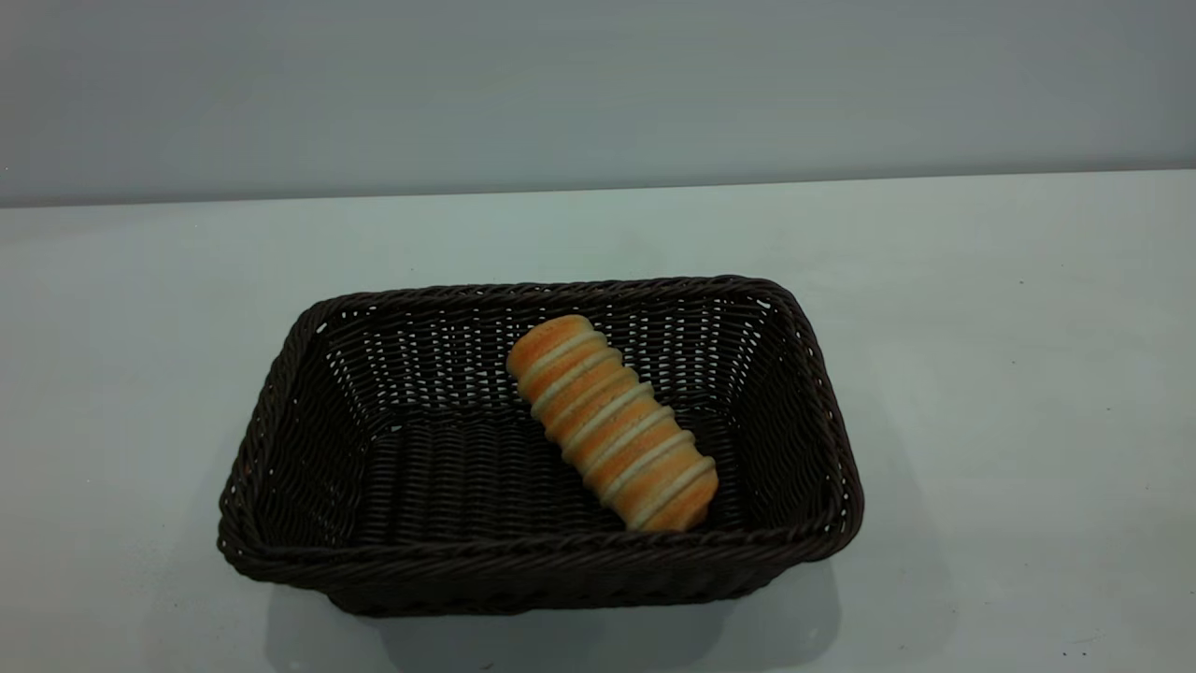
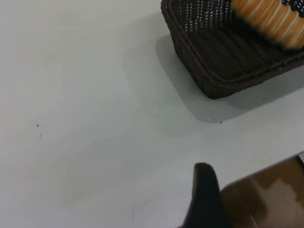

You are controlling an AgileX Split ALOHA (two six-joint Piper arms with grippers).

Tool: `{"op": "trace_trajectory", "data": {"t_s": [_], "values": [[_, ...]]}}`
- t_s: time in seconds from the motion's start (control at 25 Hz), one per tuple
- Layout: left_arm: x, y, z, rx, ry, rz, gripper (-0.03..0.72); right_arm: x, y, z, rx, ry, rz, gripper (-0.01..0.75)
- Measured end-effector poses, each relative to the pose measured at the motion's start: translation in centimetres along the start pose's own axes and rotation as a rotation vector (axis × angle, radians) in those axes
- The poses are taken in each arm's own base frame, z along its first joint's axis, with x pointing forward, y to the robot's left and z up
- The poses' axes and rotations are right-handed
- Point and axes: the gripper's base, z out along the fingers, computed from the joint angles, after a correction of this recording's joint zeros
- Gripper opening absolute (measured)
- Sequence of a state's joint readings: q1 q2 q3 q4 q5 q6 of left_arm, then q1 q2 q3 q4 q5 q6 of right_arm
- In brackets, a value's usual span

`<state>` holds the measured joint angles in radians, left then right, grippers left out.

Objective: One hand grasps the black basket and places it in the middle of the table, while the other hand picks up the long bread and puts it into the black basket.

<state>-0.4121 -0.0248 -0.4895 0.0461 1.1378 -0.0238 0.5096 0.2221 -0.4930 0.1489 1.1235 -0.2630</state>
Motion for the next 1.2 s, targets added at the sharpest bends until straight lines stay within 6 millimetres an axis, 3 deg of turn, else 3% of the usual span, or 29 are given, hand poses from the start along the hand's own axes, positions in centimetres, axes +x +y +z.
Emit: {"op": "trace_trajectory", "data": {"t_s": [0.28,0.8,1.2], "values": [[0.0,0.0,0.0,0.0,0.0,0.0,0.585,1.0,0.2,-1.2,0.037,-0.104,-0.025,0.367],[0.0,0.0,0.0,0.0,0.002,0.0,0.585,1.4,0.3,-1.3,0.037,-0.112,-0.019,0.236],[0.0,0.0,0.0,0.0,0.002,-0.001,0.585,1.4,0.3,-1.3,0.036,-0.11,-0.018,0.231]]}}
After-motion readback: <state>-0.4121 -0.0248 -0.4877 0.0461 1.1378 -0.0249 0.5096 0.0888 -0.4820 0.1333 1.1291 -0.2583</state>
